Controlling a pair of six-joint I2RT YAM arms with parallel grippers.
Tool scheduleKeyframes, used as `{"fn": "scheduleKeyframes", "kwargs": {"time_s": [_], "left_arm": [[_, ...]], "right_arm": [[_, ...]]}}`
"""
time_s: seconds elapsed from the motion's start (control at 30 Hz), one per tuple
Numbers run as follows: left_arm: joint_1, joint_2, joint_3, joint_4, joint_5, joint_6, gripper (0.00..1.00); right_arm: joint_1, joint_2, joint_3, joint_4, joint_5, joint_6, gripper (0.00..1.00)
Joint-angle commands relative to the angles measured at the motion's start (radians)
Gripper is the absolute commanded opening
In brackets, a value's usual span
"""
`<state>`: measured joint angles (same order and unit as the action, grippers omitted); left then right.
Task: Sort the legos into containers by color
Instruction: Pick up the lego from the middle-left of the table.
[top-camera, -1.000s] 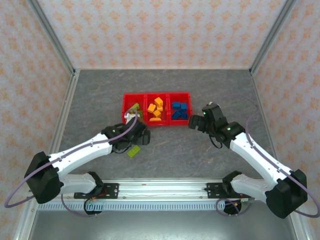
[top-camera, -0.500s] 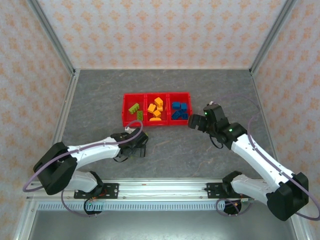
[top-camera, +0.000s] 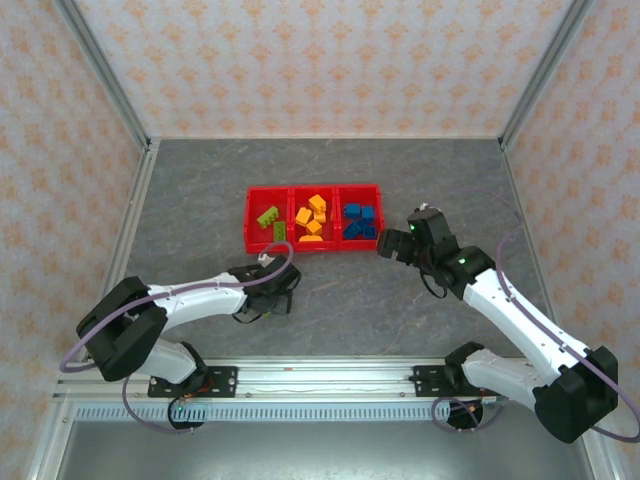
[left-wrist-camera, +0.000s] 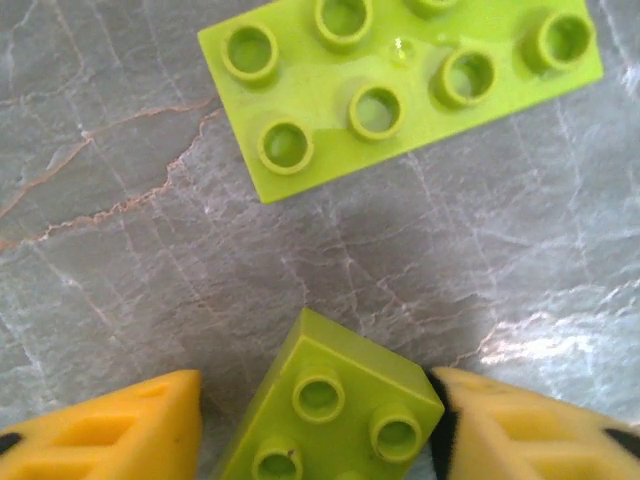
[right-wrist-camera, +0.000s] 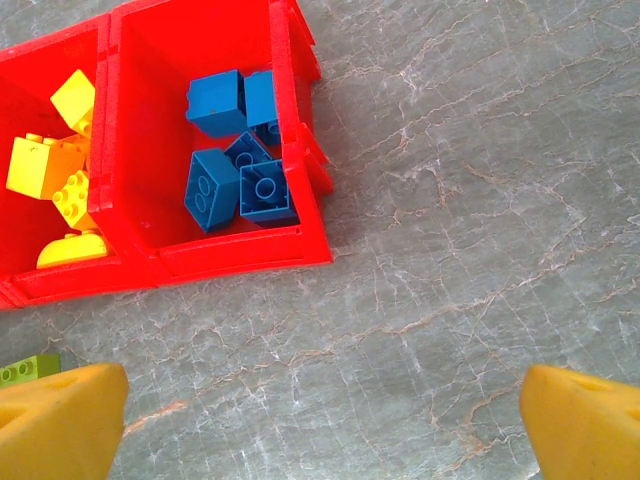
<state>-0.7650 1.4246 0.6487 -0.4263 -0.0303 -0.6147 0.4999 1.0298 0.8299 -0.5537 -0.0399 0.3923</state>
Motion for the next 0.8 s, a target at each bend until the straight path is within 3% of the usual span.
{"fn": "scheduleKeyframes", "kwargs": {"time_s": [0.0,0.3,0.43,0.57,0.77], "left_arm": [[0.001,0.035,-0.033,0.046,0.007,-0.007,0.42],[0.000,-0.156,-0.043,0.034,-0.047,-0.082,0.10],[0.001,-0.291,0.008,-0.031,-0.176,-0.142,0.10],[0.017,-0.397,0.051,-0.024,-0.365,-0.154,0.01],[0.181,-0.217,0.222,0.017,-0.339,-0.004,0.00]], "right_arm": [[-0.006,-0.002,-0.012,-0.021,0.041,0.002,1.00],[-0.005,0.005,-0.014,-0.004,0.041,0.015,1.00],[-0.005,0.006,-0.006,0.001,0.056,0.022,1.00],[-0.005,-0.003,-0.019,0.021,0.060,0.042,1.00],[-0.006,-0.013,-0.034,0.019,0.064,0.045,1.00]]}}
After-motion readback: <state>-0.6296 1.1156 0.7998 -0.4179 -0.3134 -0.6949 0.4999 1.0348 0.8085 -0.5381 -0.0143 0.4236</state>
